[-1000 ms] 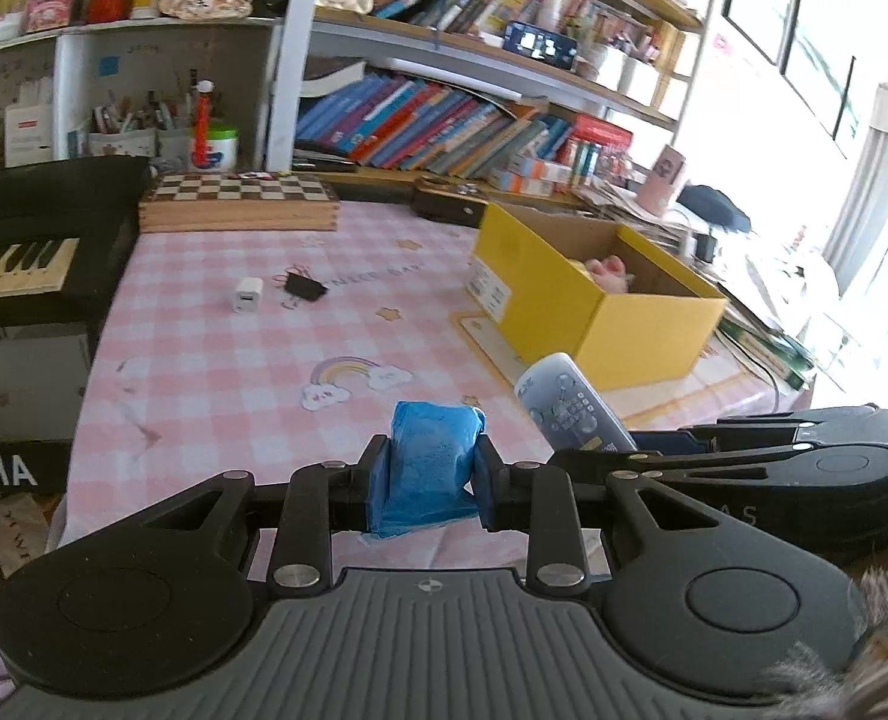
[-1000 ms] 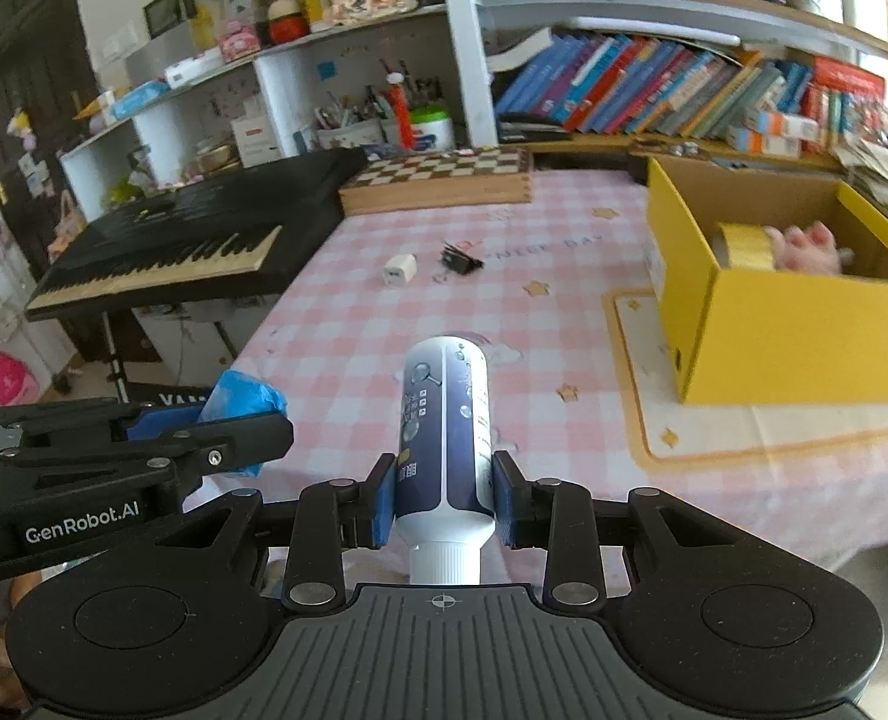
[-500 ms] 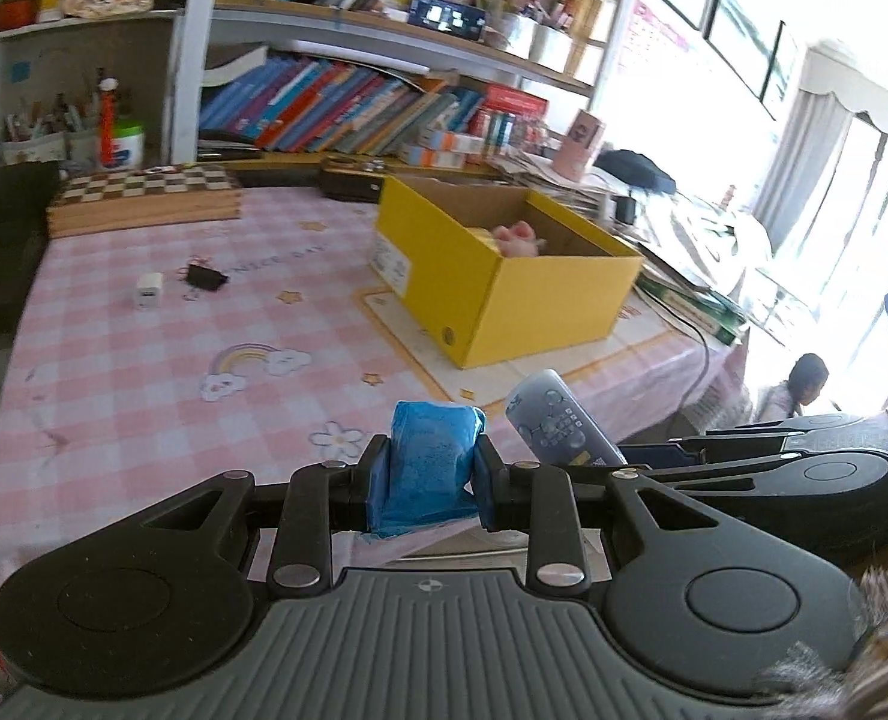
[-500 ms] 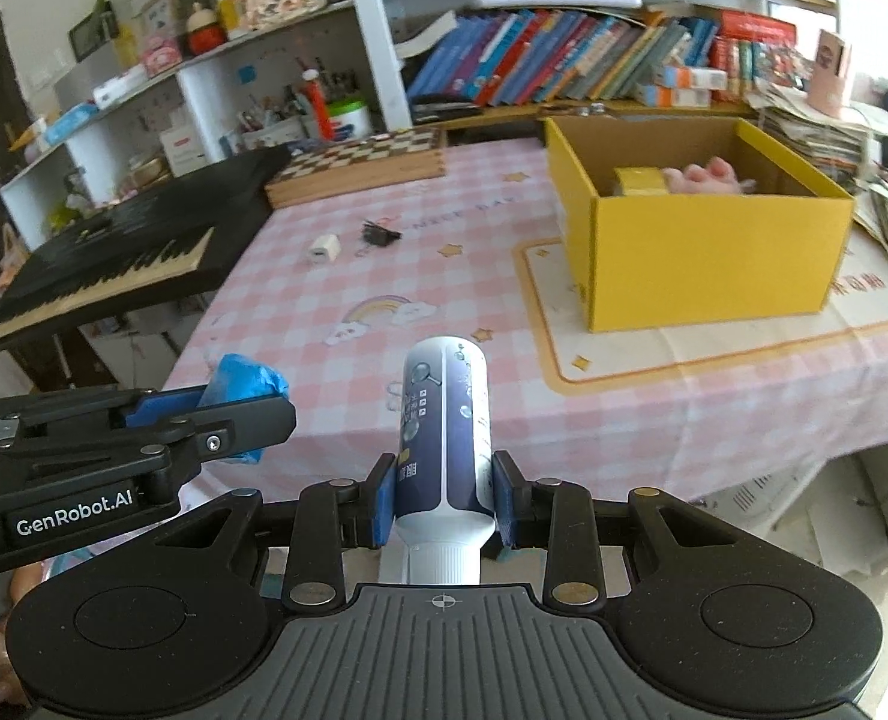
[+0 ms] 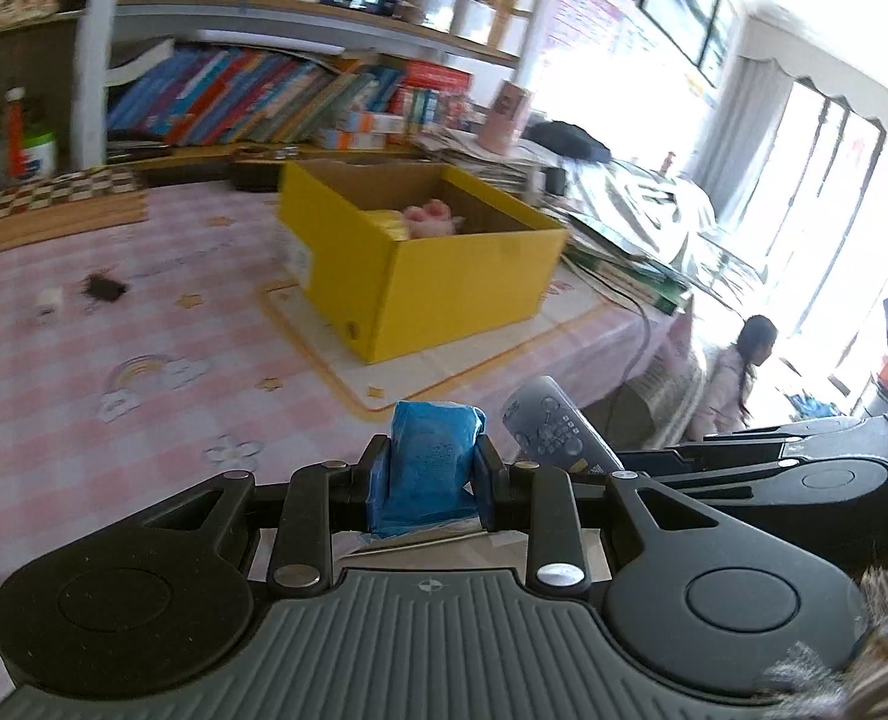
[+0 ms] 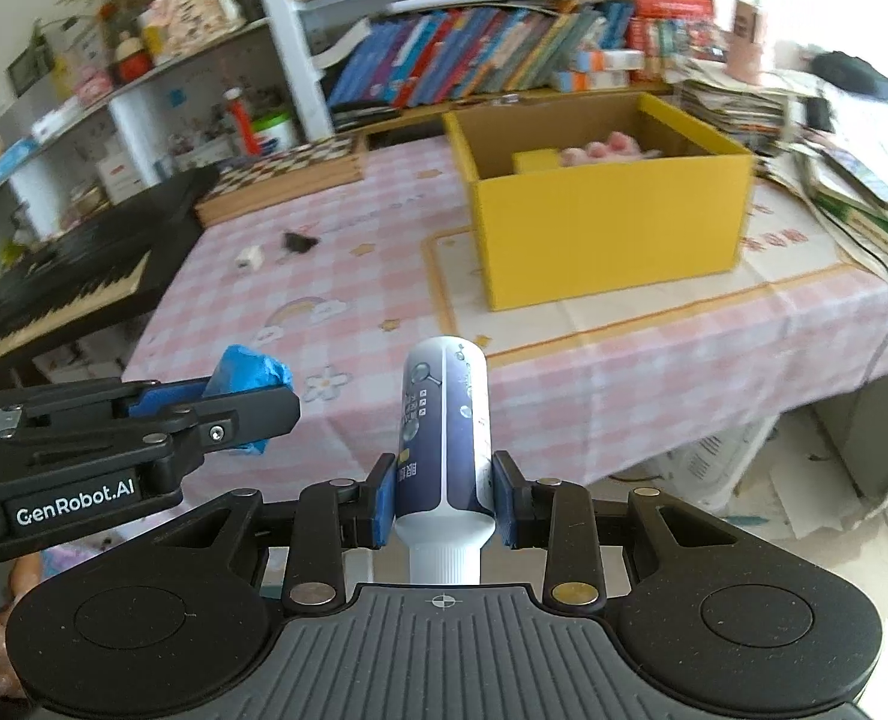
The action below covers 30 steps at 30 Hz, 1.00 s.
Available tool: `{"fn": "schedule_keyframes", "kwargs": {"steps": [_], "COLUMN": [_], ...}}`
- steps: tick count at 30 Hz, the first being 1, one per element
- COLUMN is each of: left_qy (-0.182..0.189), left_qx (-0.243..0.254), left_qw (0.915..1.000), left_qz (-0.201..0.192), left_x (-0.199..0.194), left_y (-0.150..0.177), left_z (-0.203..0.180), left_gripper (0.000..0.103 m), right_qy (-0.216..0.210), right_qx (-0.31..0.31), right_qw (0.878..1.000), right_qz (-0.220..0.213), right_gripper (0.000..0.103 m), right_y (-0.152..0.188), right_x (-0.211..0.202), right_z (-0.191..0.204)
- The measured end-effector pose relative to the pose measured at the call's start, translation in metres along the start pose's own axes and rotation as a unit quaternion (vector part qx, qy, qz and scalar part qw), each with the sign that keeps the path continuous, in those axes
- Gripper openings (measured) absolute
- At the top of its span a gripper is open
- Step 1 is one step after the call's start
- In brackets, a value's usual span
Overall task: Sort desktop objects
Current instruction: 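Carry the blue cloth with the left gripper while the right carries the bottle over the yellow box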
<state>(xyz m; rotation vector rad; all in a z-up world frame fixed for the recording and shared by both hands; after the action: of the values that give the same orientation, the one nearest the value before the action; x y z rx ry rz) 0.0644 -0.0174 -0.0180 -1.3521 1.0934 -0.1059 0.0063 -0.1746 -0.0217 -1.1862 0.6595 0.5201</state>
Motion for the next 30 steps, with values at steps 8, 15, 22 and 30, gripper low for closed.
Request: {"fn": "schedule_keyframes", "kwargs": {"steps": [8,15,22,30], "left_qy": [0.033,0.046,0.055,0.048], "left_qx": [0.028,0.038,0.043,0.049], "left_qw": [0.9990,0.9980,0.9971,0.9974], "left_qz": [0.011,0.020,0.029,0.022], "left_x": [0.027,0.051,0.079,0.109], "left_y": [-0.013,-0.025,-0.038,-0.063], "left_z": [-0.025,-0.041,-0.056,-0.069], "left_gripper": [0.026,0.026,0.026,0.026], "right_qy": [0.025,0.034,0.040,0.034], "right_qx": [0.038,0.049,0.059,0.060], "right_qw": [0.999,0.998,0.997,0.998], "right_qz": [-0.008,-0.007,-0.005,-0.013], "right_gripper": [0.033,0.033,0.033,0.033], "right_y": [-0.007,-0.016,-0.030,-0.059], "right_x": [-0.003,0.000,0.006,0.017], "right_z": [-0.036,-0.060,-0.087,-0.117]}}
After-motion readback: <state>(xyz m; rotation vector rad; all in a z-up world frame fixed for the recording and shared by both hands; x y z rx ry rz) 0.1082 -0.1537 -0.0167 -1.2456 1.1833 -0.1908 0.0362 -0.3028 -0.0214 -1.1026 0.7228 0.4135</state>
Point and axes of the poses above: each gripper's, at about its wrist camera, not at the fingertips, and x roughly the way its jaws point, z to its left, y to its underside, the point moved 3 cm from there along x, roughly the way its jaws point, and after that the axes turned 4 degrees about x, right-handed, at the moved point
